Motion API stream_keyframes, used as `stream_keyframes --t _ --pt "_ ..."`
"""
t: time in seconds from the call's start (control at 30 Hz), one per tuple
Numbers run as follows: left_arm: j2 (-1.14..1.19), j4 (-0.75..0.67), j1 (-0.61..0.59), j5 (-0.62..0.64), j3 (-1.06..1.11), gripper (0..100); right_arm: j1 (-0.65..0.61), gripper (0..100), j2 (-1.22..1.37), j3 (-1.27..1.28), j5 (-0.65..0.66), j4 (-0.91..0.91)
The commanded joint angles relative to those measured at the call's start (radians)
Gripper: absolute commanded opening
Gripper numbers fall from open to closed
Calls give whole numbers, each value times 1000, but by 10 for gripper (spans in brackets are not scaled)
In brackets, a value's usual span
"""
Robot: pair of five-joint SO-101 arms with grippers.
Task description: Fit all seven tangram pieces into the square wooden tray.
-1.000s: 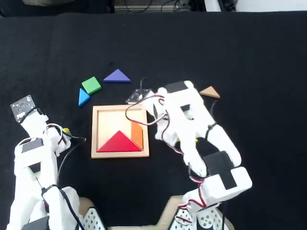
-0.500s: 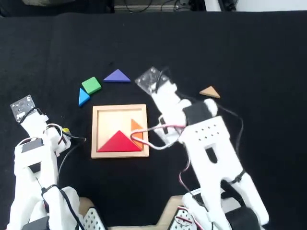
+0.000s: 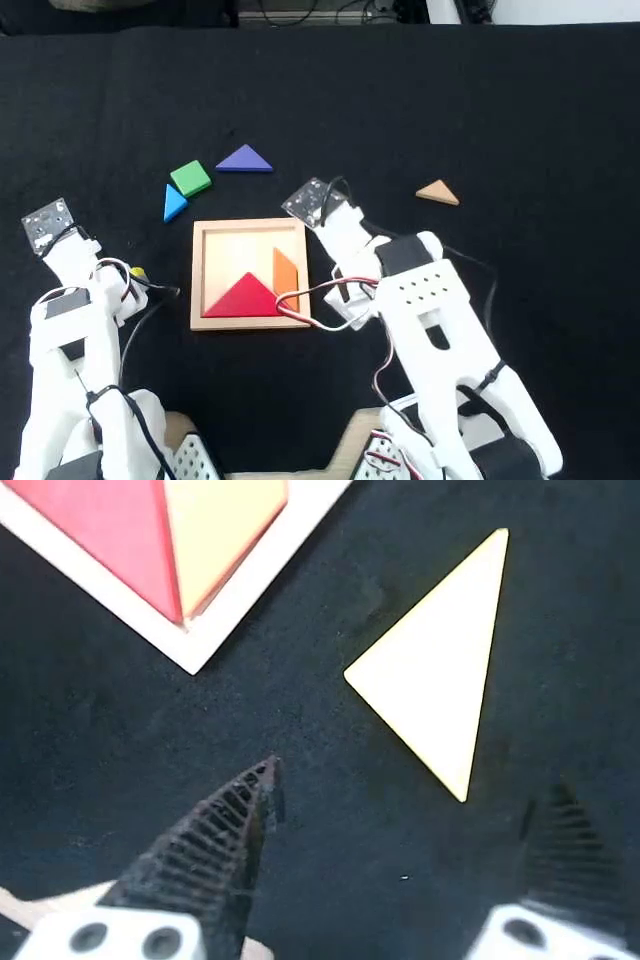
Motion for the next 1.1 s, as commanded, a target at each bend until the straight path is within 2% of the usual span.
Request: stream_keyframes --t 0.0,0.17,0.4,0.67,1.07 --pt "-17 0 12 5 -45 230 5 363 -22 -2 35 -25" --pt "-17 0 12 5 -45 230 3 355 -21 47 37 -98" --pt "-17 0 12 5 -47 230 -75 354 -10 87 34 -132" --pt "-17 0 12 5 -47 230 -68 354 231 4 -12 -184" --pt "-17 0 12 5 -47 230 -12 354 351 -45 -8 -244"
